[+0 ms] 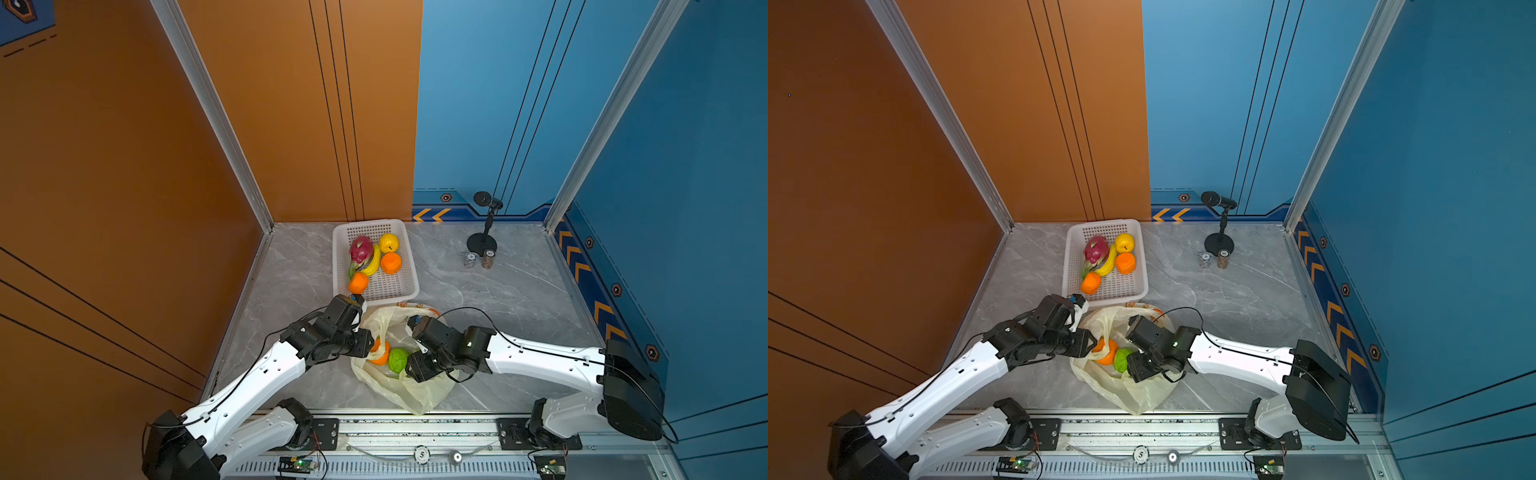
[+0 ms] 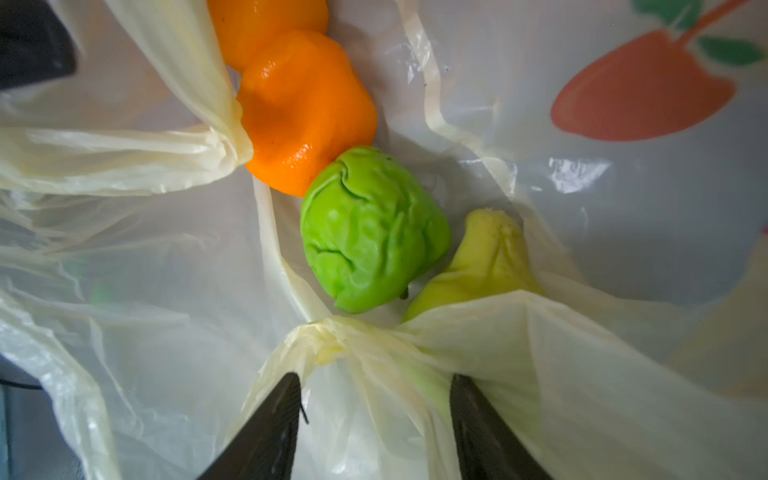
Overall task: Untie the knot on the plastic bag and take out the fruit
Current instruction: 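Hold the bag side with the left gripper while the right grasps the green fruit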
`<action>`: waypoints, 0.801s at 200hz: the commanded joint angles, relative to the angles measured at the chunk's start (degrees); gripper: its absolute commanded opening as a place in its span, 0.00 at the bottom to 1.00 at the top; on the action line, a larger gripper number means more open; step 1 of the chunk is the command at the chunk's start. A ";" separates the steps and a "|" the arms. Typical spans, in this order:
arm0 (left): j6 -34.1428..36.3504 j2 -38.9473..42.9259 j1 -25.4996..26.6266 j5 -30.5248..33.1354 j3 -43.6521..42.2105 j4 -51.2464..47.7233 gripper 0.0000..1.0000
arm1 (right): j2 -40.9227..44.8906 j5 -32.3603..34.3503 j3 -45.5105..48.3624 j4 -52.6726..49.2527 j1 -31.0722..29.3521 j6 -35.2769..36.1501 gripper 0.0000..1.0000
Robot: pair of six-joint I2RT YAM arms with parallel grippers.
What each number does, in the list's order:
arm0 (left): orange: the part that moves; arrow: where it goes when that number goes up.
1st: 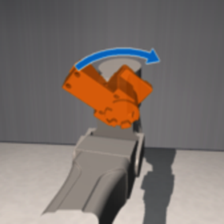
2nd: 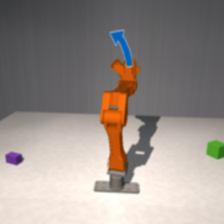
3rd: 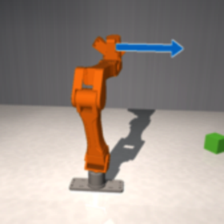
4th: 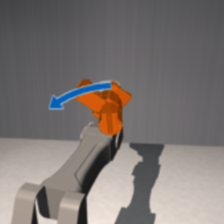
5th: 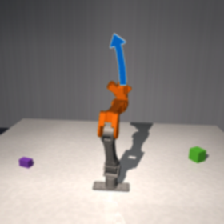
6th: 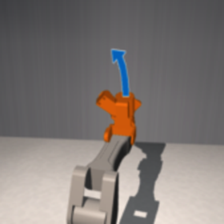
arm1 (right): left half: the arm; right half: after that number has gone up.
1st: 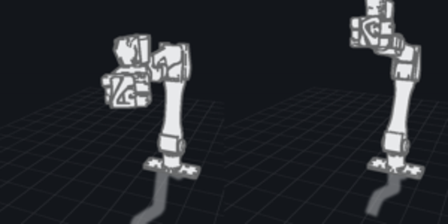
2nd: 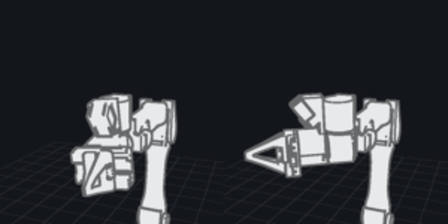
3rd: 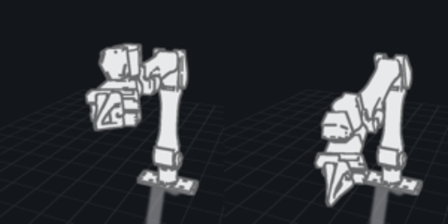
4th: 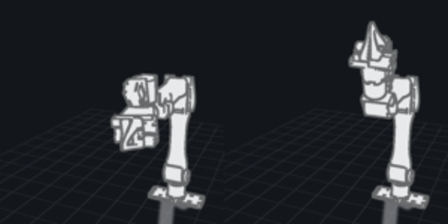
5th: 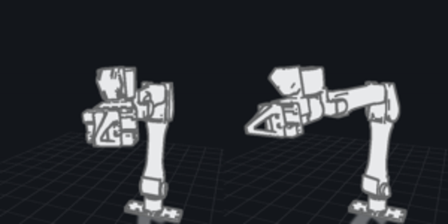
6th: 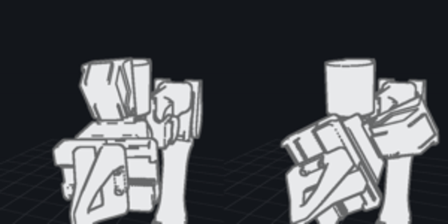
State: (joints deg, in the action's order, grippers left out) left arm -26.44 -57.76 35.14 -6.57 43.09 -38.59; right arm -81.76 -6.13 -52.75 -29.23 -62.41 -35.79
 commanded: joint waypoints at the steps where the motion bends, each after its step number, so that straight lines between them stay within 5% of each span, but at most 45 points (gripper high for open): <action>1: 0.16 -0.04 -0.51 1.07 -0.99 0.12 0.44 | -0.98 6.27 1.10 -10.24 -0.89 -0.56 0.61; 55: -0.27 0.80 -0.51 1.36 -1.66 0.18 0.44 | 1.67 14.20 -7.90 -12.68 -5.34 2.46 0.77; 160: -2.11 1.86 -1.09 4.82 -2.65 0.44 0.43 | -14.26 10.01 -24.44 -15.27 -5.36 14.41 0.72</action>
State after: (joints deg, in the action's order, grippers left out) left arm -27.55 -56.51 34.76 -3.70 41.25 -38.30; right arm -92.75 5.58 -74.89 -40.60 -67.88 -25.78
